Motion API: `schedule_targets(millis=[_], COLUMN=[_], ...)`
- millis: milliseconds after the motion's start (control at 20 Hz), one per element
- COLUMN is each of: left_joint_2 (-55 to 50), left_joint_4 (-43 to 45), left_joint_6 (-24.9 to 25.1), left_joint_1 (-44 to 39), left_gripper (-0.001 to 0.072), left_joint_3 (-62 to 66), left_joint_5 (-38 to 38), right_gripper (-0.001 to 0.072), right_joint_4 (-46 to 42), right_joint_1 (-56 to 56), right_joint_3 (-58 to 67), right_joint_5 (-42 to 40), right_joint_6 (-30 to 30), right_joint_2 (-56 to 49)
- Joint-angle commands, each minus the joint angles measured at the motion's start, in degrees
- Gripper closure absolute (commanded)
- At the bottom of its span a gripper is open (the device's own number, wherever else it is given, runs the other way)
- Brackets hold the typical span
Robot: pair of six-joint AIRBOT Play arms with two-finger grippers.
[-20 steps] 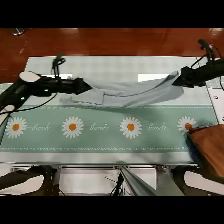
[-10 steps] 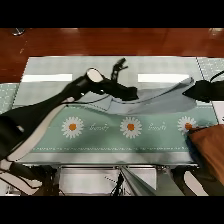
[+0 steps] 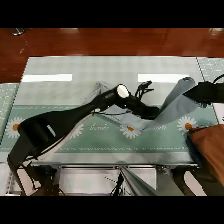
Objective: Fold the shirts.
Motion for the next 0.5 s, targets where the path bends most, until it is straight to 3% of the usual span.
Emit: schedule_targets(millis=[0, 200, 450], left_joint_2=[3.8, 15.7, 42.5], left_joint_4=[0.7, 7.6, 22.6], left_joint_6=[0.4, 0.6, 1.0], left_joint_1=[9.2, 27.8, 45.9], left_gripper=[0.0684, 0.0684, 0.0683], left_joint_3=[1.1, -4.2, -26.4], left_joint_5=[-6.9, -14.6, -13.4], right_gripper=[0.0687, 0.0687, 0.0687], right_joint_4=[1.3, 1.5, 1.4], right_joint_1=[2.3, 13.2, 28.5], right_joint_3=[0.0, 2.3, 16.3], right_joint_5=[-1.0, -5.6, -12.4], right_joint_6=[-0.4, 1.6, 2.5], right_joint_2=[0.1, -4.9, -22.9])
